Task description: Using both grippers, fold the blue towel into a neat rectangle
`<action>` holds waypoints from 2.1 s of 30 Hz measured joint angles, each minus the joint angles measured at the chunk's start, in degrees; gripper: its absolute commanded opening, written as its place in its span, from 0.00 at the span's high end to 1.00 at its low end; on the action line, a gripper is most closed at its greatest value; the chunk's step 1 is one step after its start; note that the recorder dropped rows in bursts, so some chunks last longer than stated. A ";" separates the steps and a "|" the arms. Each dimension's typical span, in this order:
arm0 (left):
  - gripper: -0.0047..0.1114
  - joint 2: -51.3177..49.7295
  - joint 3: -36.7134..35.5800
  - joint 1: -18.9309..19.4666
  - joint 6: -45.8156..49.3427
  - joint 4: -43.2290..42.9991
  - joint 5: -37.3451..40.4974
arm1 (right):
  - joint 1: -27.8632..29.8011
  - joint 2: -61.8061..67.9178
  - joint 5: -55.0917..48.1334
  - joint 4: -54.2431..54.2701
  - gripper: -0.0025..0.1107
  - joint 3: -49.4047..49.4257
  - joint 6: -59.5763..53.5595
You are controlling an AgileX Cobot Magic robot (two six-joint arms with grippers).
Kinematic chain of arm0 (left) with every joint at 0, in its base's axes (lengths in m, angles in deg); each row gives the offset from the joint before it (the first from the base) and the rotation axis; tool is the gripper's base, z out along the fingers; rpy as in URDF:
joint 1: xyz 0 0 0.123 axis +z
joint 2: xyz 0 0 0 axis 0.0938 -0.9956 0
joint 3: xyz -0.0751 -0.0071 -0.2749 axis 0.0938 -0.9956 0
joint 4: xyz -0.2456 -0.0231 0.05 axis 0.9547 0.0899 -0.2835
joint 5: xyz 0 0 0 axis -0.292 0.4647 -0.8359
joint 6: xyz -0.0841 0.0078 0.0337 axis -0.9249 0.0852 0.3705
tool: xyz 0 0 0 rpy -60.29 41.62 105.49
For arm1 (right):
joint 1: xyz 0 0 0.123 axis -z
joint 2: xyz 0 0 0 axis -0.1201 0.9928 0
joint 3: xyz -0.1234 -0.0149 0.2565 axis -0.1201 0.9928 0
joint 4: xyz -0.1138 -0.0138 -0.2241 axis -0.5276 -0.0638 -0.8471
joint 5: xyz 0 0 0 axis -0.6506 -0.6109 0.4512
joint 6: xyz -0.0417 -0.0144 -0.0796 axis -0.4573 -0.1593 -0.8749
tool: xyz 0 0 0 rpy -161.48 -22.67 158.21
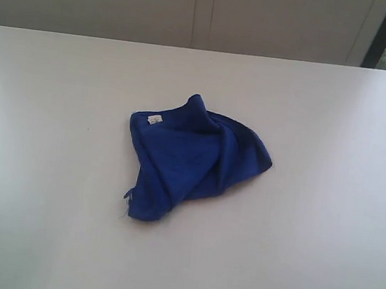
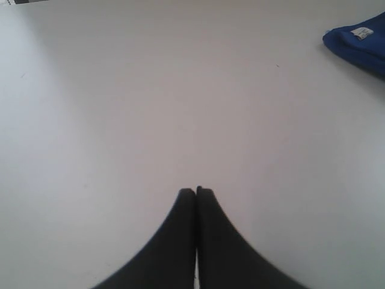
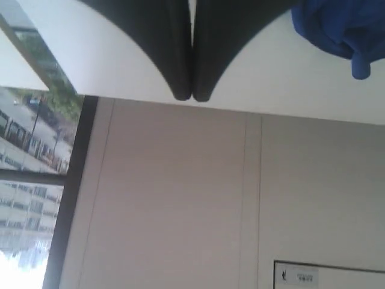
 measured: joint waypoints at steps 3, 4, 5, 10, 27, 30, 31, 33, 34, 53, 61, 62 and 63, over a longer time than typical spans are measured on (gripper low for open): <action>0.96 0.00 0.00 0.00 0.00 0.00 0.00 | 0.00 8.12 -3.03 0.00 0.98 -4.67 2.35; 0.96 0.00 0.00 0.00 0.00 0.00 0.00 | 0.00 10.90 -4.55 0.00 0.98 -6.37 3.68; 0.96 0.00 0.00 0.00 0.00 0.00 0.00 | 0.00 13.59 -5.47 0.00 0.98 -8.05 4.84; 0.96 0.00 0.00 0.00 0.00 0.00 0.00 | 0.00 24.96 -11.82 0.00 0.98 -14.90 8.08; 0.96 0.00 0.00 0.00 0.00 0.00 0.00 | -5.27 60.02 -17.46 14.56 0.98 -24.47 12.55; 0.96 0.00 0.00 0.00 0.00 0.00 0.00 | -7.67 65.51 -17.55 15.19 0.96 -28.73 11.57; 0.96 0.00 0.00 0.00 0.00 0.00 0.00 | -8.63 67.87 -17.42 15.32 0.94 -30.37 10.64; 0.96 0.00 0.00 0.00 0.00 0.00 0.00 | -10.11 71.09 -17.20 15.49 0.86 -32.33 9.48; 0.96 0.00 0.00 0.00 0.00 0.00 0.00 | -10.82 73.44 -17.07 15.63 0.81 -33.67 8.28; 0.96 0.00 0.00 0.00 0.00 0.00 0.00 | -13.36 88.97 -7.34 15.75 0.60 -39.56 5.61; 0.96 0.00 0.00 0.00 0.00 0.00 0.00 | -13.36 91.25 -3.22 15.75 0.73 -39.56 5.61; 0.96 0.00 0.00 0.00 0.00 0.00 0.00 | -13.36 91.52 -1.96 15.75 0.80 -39.56 5.61; 0.96 0.00 0.00 0.00 0.00 0.00 0.00 | -13.36 91.63 -1.27 15.75 0.90 -39.56 5.61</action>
